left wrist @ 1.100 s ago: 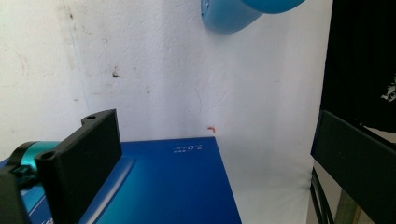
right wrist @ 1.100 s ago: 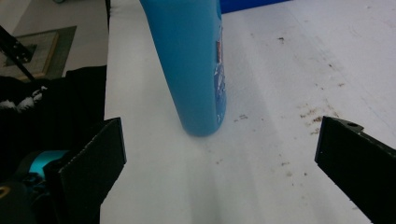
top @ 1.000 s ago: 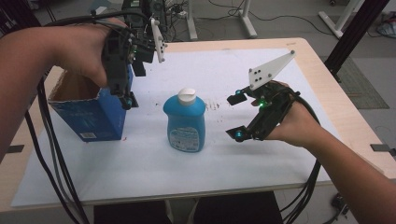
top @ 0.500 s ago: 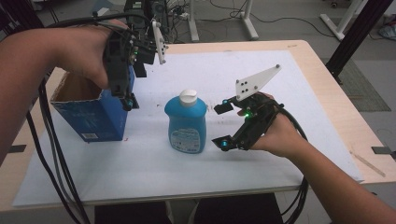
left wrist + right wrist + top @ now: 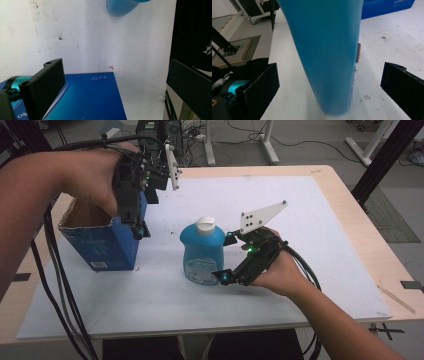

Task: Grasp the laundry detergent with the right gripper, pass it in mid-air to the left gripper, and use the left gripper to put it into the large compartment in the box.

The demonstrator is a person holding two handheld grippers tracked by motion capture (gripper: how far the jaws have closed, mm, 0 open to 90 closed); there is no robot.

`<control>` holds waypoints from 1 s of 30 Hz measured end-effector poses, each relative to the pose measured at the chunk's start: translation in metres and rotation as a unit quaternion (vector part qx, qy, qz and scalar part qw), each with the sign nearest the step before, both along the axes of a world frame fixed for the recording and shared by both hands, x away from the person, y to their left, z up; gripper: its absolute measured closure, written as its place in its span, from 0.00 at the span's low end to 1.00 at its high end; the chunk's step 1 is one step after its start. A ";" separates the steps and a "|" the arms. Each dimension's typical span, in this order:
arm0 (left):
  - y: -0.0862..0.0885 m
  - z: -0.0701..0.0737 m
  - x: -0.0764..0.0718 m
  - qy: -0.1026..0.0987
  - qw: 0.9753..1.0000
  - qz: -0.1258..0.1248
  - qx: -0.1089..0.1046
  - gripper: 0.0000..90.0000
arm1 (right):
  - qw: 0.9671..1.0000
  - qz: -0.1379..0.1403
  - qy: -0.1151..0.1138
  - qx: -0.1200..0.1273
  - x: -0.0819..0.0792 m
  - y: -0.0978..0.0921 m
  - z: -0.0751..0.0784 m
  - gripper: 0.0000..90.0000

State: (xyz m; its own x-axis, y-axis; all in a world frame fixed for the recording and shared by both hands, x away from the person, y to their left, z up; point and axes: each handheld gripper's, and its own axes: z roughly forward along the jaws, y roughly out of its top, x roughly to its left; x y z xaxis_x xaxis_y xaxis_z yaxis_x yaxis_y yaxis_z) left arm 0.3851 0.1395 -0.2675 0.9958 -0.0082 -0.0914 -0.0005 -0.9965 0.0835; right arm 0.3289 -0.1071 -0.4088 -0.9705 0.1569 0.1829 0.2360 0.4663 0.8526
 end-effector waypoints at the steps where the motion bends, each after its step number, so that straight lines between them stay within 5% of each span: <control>1: 0.000 0.000 0.000 0.001 1.000 0.000 0.001 0.02 | 1.000 -0.001 0.004 0.006 0.000 0.002 -0.002 0.01; 14: 0.006 -0.002 0.000 0.000 1.000 0.003 0.000 0.02 | 0.999 -0.028 -0.003 0.040 0.001 0.017 -0.017 0.01; 30: 0.005 -0.003 0.001 -0.001 1.000 0.002 0.003 0.02 | 0.998 -0.044 -0.011 0.046 -0.002 0.029 -0.025 0.06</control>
